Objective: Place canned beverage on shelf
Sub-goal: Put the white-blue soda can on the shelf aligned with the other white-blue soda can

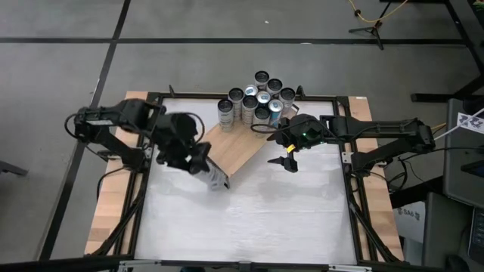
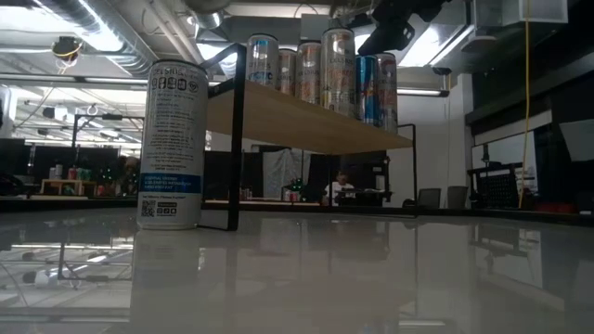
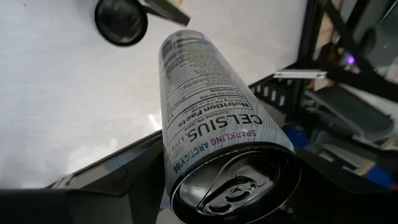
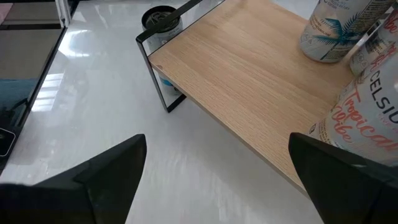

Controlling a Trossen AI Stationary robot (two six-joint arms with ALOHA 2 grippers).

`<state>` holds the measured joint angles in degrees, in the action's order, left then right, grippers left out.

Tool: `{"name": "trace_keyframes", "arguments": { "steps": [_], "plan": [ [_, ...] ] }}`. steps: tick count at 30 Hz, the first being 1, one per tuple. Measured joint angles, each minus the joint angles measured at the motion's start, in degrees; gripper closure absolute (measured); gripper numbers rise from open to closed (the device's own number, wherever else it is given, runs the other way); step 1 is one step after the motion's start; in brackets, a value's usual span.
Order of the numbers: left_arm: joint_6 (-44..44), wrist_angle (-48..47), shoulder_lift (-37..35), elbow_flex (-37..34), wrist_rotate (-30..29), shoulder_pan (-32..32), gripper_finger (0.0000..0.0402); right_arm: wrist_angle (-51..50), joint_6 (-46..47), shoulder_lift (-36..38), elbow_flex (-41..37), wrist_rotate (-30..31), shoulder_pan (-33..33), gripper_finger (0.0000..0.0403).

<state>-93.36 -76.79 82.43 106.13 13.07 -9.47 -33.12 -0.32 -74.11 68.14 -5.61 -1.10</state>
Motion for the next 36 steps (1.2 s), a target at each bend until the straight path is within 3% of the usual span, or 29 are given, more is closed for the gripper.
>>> {"name": "trace_keyframes", "arguments": {
  "steps": [10, 20, 36],
  "plan": [
    [-0.39, -0.34, 0.00, 0.24, 6.34, 12.00, 0.0142, 0.00, 0.00, -0.01, 0.00, 0.00, 0.00, 0.0015],
    [0.96, -0.51, 0.00, 0.26, 6.53, 22.17, 0.0142, 0.00, 0.00, 0.00, -0.01, 0.00, 0.00, 0.0015],
    [1.03, -8.36, 0.16, 0.26, 1.40, 24.74, 0.0142, 0.00, 0.00, 0.00, 0.00, 0.00, -0.01, 0.0015]
  ]
}}
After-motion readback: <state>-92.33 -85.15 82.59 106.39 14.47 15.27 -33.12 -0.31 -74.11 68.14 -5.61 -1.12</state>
